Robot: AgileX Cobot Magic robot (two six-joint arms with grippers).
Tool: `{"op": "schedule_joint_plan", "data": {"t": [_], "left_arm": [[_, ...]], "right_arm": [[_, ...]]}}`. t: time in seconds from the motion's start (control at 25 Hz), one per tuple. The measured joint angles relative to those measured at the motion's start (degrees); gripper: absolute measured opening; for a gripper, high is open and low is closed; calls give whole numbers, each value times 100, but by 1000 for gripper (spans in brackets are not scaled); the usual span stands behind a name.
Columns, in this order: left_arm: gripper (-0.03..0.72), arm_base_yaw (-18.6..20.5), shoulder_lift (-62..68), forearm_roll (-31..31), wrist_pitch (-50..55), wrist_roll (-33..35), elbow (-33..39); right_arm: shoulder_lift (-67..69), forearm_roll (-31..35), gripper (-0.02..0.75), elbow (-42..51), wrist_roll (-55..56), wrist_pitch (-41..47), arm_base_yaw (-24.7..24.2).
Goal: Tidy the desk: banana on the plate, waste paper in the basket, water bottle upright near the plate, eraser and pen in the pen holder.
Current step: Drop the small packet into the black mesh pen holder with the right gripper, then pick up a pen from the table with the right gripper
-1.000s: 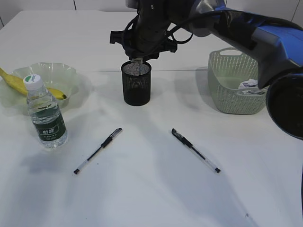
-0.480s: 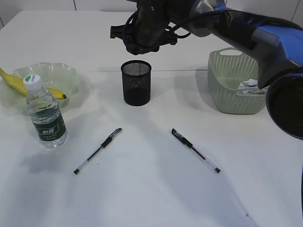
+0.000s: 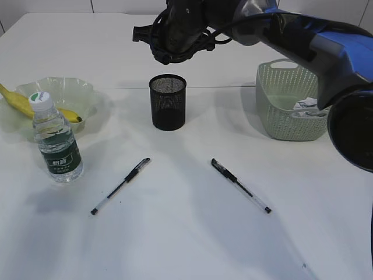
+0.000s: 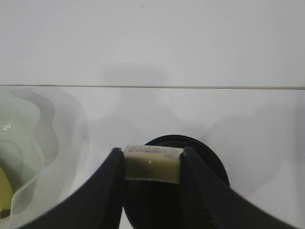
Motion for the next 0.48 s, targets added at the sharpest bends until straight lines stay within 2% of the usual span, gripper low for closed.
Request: {"op": "schedule_joint_plan", "data": {"t": [0.48], "left_arm": [[442, 0, 0, 0, 0, 0, 0]], "right_arm": [[0, -70, 305, 0, 0, -14, 0]]}}
